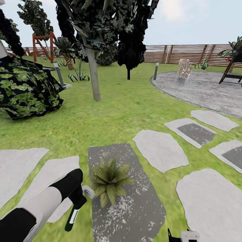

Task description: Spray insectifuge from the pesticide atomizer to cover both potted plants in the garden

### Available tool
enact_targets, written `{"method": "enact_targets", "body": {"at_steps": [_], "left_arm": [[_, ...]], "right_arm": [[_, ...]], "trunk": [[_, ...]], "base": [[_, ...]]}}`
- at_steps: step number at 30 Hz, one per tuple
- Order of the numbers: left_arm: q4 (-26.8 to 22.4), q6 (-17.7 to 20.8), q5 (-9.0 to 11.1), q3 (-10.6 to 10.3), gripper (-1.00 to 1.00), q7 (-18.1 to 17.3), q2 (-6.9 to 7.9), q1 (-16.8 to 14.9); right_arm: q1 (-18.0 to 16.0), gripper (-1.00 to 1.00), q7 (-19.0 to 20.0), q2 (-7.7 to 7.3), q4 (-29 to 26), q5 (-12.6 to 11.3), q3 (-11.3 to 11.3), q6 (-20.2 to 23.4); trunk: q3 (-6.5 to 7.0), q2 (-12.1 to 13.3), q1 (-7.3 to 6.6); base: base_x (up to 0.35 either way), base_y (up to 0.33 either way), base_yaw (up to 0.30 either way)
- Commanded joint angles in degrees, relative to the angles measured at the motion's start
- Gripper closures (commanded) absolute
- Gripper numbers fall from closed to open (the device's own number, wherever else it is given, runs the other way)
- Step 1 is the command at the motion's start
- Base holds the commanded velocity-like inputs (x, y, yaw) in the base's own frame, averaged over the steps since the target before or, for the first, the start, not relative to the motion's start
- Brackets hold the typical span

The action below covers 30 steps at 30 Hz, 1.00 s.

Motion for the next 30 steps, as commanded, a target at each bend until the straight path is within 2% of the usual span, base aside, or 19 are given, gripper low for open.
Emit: {"method": "enact_targets", "body": {"at_steps": [1,4,11,22,30], "left_arm": [[-0.12,0.21,-0.52,-0.14,1.0,-0.63,0.03,-0.03],[-0.12,0.19,-0.52,-0.09,1.0,-0.62,-0.02,-0.04],[-0.04,0.19,-0.73,-0.21,1.0,-0.46,-1.42,0.05],[-0.03,0.19,-0.77,-0.23,1.0,-0.46,-1.47,-0.04],[-0.07,0.24,-0.76,-0.23,1.0,-0.47,-1.49,-0.79]], "right_arm": [[-0.03,-1.0,-0.37,0.0,0.03,0.38,0.02,-0.1],[-0.03,-1.0,-0.37,0.0,0.03,0.38,0.02,-0.1],[-0.03,-1.0,-0.37,0.0,0.03,0.38,0.02,-0.1],[-0.03,-1.0,-0.37,0.0,0.03,0.38,0.02,-0.1],[-0.03,-1.0,-0.37,0.0,0.03,0.38,0.02,-0.1]], "trunk": [[-0.05,-0.02,0.01],[-0.05,-0.02,0.01],[-0.05,-0.02,0.01],[-0.05,-0.02,0.01],[-0.05,-0.02,0.01]], "base": [[0.223,-0.164,0.038],[0.182,-0.21,0.01],[0.018,-0.266,0.046],[0.064,-0.265,0.269],[0.115,-0.096,0.047]]}}
